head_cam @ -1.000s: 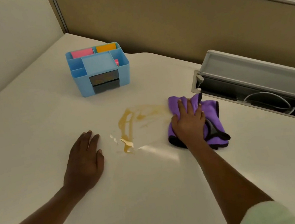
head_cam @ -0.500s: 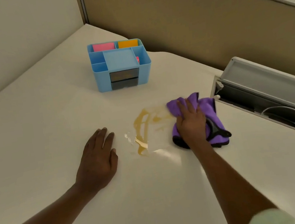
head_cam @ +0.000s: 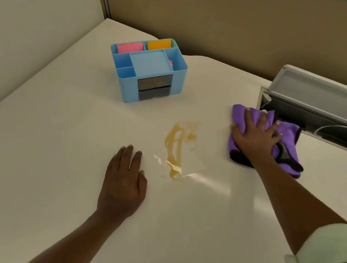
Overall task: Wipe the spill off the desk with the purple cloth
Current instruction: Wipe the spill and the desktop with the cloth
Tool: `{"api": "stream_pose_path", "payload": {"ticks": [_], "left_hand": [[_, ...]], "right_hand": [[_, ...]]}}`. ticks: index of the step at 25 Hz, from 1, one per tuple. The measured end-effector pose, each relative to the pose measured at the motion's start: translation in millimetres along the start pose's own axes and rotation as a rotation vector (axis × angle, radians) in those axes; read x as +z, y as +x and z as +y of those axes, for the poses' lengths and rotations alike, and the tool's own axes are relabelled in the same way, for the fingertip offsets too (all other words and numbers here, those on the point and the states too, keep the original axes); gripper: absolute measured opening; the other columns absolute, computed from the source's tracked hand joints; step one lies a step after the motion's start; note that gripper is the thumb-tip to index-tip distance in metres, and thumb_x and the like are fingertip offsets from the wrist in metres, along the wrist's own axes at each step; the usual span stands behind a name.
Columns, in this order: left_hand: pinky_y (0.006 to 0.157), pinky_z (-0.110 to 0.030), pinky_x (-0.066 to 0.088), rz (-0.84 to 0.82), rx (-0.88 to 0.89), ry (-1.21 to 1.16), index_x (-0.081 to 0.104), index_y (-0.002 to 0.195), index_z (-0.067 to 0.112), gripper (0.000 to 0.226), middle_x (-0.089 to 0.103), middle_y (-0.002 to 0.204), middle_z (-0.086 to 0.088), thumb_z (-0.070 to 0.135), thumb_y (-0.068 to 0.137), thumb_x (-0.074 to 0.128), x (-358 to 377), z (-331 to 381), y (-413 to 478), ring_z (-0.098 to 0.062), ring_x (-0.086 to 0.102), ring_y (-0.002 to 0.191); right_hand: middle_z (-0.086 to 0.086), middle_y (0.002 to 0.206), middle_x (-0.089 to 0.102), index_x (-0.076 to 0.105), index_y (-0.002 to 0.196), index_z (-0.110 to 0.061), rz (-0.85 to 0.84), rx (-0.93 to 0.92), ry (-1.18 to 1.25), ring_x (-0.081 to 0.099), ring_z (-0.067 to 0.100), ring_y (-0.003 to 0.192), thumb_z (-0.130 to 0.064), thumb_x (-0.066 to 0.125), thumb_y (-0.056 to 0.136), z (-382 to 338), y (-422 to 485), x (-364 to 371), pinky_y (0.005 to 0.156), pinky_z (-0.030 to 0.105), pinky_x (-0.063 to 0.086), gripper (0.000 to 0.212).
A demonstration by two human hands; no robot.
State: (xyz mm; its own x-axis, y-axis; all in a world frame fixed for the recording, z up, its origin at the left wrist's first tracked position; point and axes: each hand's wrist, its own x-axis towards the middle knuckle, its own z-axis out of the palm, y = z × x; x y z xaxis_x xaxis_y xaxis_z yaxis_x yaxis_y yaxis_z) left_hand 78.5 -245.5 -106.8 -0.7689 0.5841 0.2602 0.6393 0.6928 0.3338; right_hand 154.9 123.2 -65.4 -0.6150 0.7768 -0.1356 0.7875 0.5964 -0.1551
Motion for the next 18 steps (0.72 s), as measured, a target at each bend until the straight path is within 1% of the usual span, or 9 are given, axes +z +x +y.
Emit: {"api": "stream_pose_path", "payload": {"ticks": [2, 4, 6, 7, 9, 11, 13, 15, 18], "left_hand": [[0.116, -0.052, 0.038, -0.010, -0.006, -0.012, 0.052, 0.141, 0.001, 0.051, 0.047, 0.151, -0.022, 0.022, 0.096, 0.044, -1.2, 0.1, 0.4, -0.039, 0.041, 0.143], [0.116, -0.053, 0.038, -0.016, -0.013, -0.022, 0.051, 0.142, 0.001, 0.051, 0.046, 0.152, -0.022, 0.023, 0.096, 0.043, -0.9, 0.4, 0.0, -0.039, 0.041, 0.144], [0.115, -0.053, 0.039, -0.004, -0.006, -0.018, 0.052, 0.141, 0.001, 0.051, 0.047, 0.151, -0.022, 0.023, 0.096, 0.042, 1.1, -1.0, -0.6, -0.039, 0.041, 0.143], [0.115, -0.052, 0.039, 0.003, -0.003, -0.015, 0.052, 0.141, 0.001, 0.051, 0.048, 0.151, -0.022, 0.024, 0.097, 0.041, 2.2, -1.5, 0.1, -0.039, 0.042, 0.143], [0.115, -0.052, 0.039, 0.003, -0.001, -0.013, 0.052, 0.141, 0.001, 0.051, 0.048, 0.150, -0.022, 0.024, 0.097, 0.041, 2.2, -0.3, 0.7, -0.039, 0.042, 0.142], [0.115, -0.052, 0.040, 0.002, -0.003, -0.008, 0.053, 0.140, 0.001, 0.051, 0.049, 0.150, -0.022, 0.024, 0.096, 0.042, -0.5, 1.5, -0.7, -0.040, 0.043, 0.142], [0.113, -0.053, 0.041, 0.011, 0.001, -0.007, 0.054, 0.139, 0.000, 0.050, 0.050, 0.148, -0.023, 0.022, 0.095, 0.044, -0.7, 1.5, 1.0, -0.040, 0.045, 0.140], [0.113, -0.053, 0.042, 0.023, 0.006, -0.029, 0.055, 0.139, 0.000, 0.049, 0.051, 0.148, -0.023, 0.021, 0.095, 0.044, -1.4, 0.7, 0.4, -0.041, 0.046, 0.140], [0.113, -0.053, 0.042, 0.027, -0.002, -0.046, 0.054, 0.139, 0.000, 0.050, 0.050, 0.149, -0.022, 0.023, 0.096, 0.041, -1.8, 0.3, -1.7, -0.040, 0.045, 0.140]], "right_hand": [[0.011, 0.175, 0.004, 0.008, 0.165, -0.034, 0.035, -0.109, -0.019, 0.004, 0.049, 0.157, -0.059, 0.022, 0.105, -12.2, -31.0, 14.6, 0.125, 0.068, 0.010, 0.067], [0.006, 0.175, 0.008, 0.010, 0.165, -0.035, 0.046, -0.281, -0.064, 0.009, 0.042, 0.159, -0.056, 0.019, 0.103, -3.0, -98.8, 35.7, 0.127, 0.059, 0.013, 0.066], [-0.003, 0.175, 0.007, 0.007, 0.165, -0.037, 0.031, -0.445, -0.064, 0.006, 0.028, 0.162, -0.056, 0.015, 0.105, 27.3, -148.3, 48.3, 0.131, 0.047, 0.004, 0.063], [-0.006, 0.175, 0.007, 0.008, 0.165, -0.037, 0.022, -0.481, -0.062, 0.006, 0.022, 0.162, -0.055, 0.014, 0.106, 42.0, -141.9, 43.4, 0.131, 0.044, 0.000, 0.062], [-0.004, 0.175, 0.009, 0.011, 0.165, -0.032, 0.046, -0.456, -0.074, 0.005, 0.021, 0.162, -0.049, 0.017, 0.107, 51.5, -90.8, 23.5, 0.132, 0.047, 0.001, 0.061], [0.002, 0.175, 0.007, 0.011, 0.166, -0.027, 0.071, -0.266, -0.068, 0.002, 0.026, 0.162, -0.042, 0.022, 0.110, 27.0, -32.5, 2.2, 0.131, 0.054, 0.008, 0.059], [0.004, 0.175, 0.007, 0.010, 0.166, -0.025, 0.075, -0.218, -0.044, 0.003, 0.030, 0.162, -0.039, 0.023, 0.111, -11.8, -15.7, 0.5, 0.130, 0.055, 0.012, 0.058], [0.003, 0.175, 0.010, 0.013, 0.166, -0.026, 0.098, -0.348, -0.040, 0.005, 0.030, 0.162, -0.039, 0.022, 0.107, -27.9, -63.5, 27.6, 0.130, 0.054, 0.012, 0.060], [-0.005, 0.175, 0.009, 0.013, 0.165, -0.033, 0.082, -0.566, -0.058, 0.006, 0.022, 0.162, -0.047, 0.018, 0.106, 12.1, -169.5, 55.1, 0.130, 0.046, 0.008, 0.061]]}}
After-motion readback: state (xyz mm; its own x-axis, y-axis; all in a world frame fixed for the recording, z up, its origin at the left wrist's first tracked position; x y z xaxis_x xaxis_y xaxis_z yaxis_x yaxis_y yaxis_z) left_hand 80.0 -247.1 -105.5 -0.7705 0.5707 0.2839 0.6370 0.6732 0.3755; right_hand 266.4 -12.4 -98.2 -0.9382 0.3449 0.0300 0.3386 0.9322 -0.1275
